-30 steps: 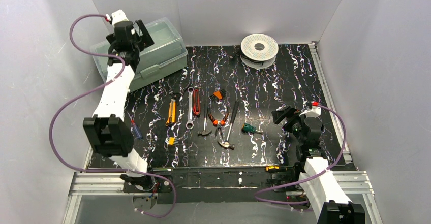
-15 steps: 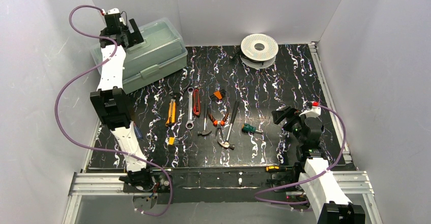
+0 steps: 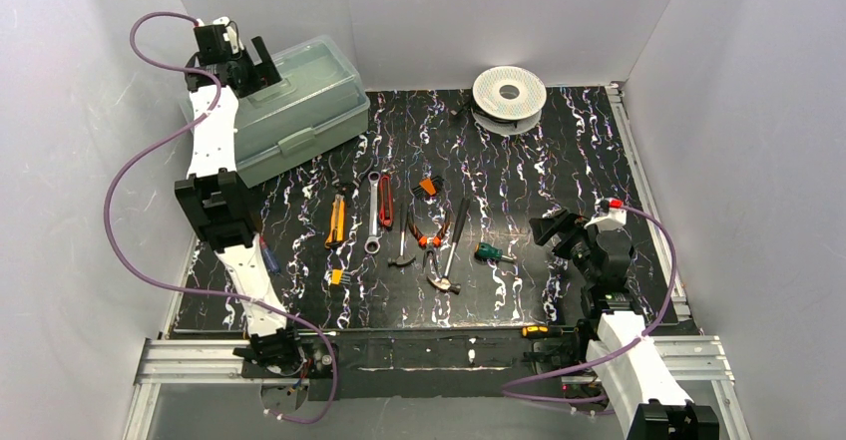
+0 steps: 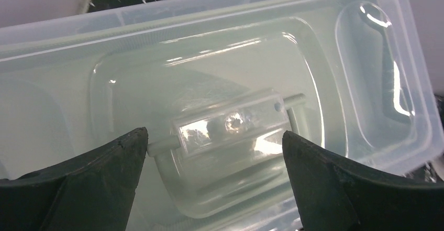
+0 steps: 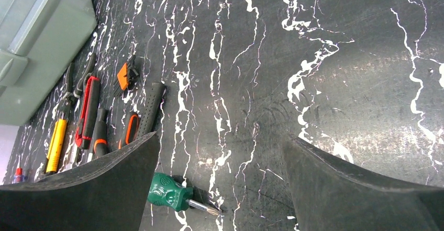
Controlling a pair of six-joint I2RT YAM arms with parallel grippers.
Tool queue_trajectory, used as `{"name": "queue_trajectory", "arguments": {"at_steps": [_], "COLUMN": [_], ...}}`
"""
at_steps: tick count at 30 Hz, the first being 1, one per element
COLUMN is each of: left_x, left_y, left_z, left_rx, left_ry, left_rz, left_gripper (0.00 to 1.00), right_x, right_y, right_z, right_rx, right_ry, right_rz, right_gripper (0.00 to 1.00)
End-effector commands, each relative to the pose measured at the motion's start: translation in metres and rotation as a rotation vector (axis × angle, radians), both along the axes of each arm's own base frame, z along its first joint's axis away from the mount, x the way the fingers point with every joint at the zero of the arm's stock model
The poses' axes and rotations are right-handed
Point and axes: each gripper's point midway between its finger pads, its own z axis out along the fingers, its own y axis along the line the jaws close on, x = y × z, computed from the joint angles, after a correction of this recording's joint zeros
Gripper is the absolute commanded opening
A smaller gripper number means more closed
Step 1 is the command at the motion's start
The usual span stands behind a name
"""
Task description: Pack the tool kit
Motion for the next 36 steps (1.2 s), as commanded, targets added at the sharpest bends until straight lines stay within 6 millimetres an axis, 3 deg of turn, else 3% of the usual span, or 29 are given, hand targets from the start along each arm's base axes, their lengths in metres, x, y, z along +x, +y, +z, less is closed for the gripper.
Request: {"name": "queue_trajectory", "arguments": {"at_steps": [1, 4, 9, 14, 17, 27, 36], "left_x": [-0.066, -0.088, -0.115, -0.133, -0.134, -0.140, -0.177], "left_y": [-0.085, -0.092, -0.114, -0.150, -0.171, -0.133, -0.109], "left_z": [-0.019, -0.026, -0.021, 0.000, 0.017, 0.075, 0.095], "left_rx": [-0.338, -0.400, -0.436, -0.414, -0.399, -0.177, -0.042], "left_ry": [0.217, 0.263, 0.215, 0.157, 0.114, 0.037, -0.017], "left_rz": [-0.158, -0.108, -0.091, -0.119, -0.166, -0.137, -0.101], "left_gripper": [0.99, 1.00, 1.00, 0.99, 1.00, 0.99, 0.99], "right_x": [0.009, 0.008, 0.008, 0.008, 0.008, 0.010, 0.012], "right_y": [0.003, 0.005, 0.006, 0.005, 0.005, 0.005, 0.009], "right_z": [0.034, 0.035, 0.037, 0.037, 0.037, 0.033, 0.031], "right_rx": [0.008, 0.012, 0.012, 0.009, 0.005, 0.000, 0.001], "right_ry": [-0.096, -0.098, -0.103, -0.102, -0.103, -0.085, -0.067], "right_rz": [0.014, 0.019, 0.024, 0.022, 0.021, 0.021, 0.048], "right_gripper": [0.93, 0.93, 0.93, 0.93, 0.93, 0.93, 0.93]}}
